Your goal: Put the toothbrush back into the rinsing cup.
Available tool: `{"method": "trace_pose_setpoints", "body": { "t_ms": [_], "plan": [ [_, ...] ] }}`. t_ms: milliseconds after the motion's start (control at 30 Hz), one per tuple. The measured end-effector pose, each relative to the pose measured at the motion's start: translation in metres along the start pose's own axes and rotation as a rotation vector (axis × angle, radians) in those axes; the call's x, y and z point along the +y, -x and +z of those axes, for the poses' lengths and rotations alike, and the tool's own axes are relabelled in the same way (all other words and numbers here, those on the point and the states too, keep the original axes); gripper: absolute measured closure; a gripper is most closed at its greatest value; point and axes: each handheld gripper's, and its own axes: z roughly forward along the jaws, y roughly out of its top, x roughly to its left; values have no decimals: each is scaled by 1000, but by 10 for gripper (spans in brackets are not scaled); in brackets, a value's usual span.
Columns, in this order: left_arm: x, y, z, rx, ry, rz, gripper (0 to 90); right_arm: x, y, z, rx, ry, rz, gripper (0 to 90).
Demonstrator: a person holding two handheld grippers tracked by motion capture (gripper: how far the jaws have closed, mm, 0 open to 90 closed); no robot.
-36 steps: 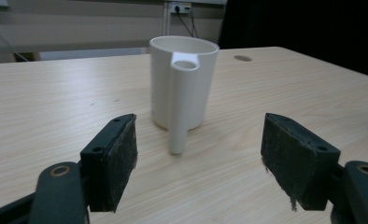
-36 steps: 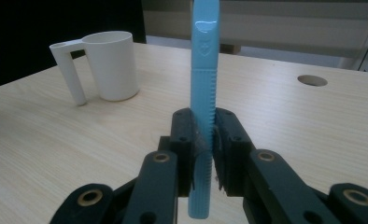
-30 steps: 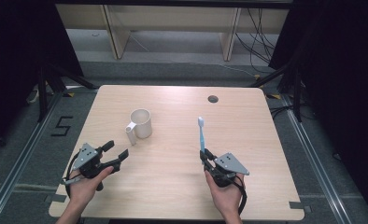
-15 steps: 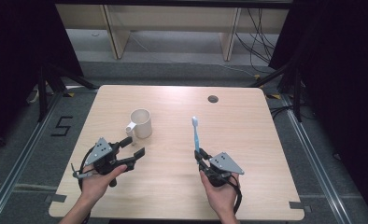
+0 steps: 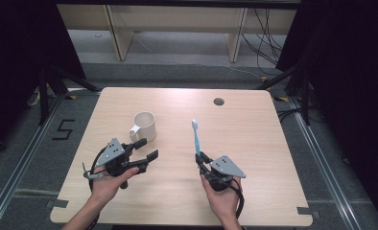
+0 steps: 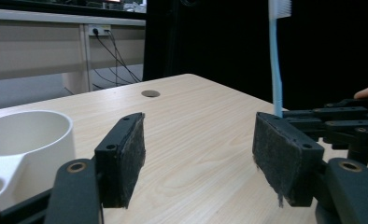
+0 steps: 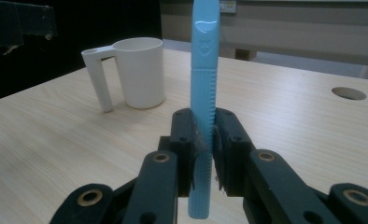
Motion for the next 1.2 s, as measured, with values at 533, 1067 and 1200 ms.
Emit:
{"method": "trace_pose_setpoints", "body": {
  "t_ms": [533, 1067, 1200],
  "plan": [
    [12, 23, 30, -115, -41, 12, 418, 0, -6, 4, 1, 27, -17, 793],
    [20, 30, 55, -175, -56, -5, 505, 0, -12, 8, 23, 29, -7, 793],
    [21, 32, 60, -192, -64, -8, 531, 0, -11, 8, 20, 21, -34, 793]
  ]
}}
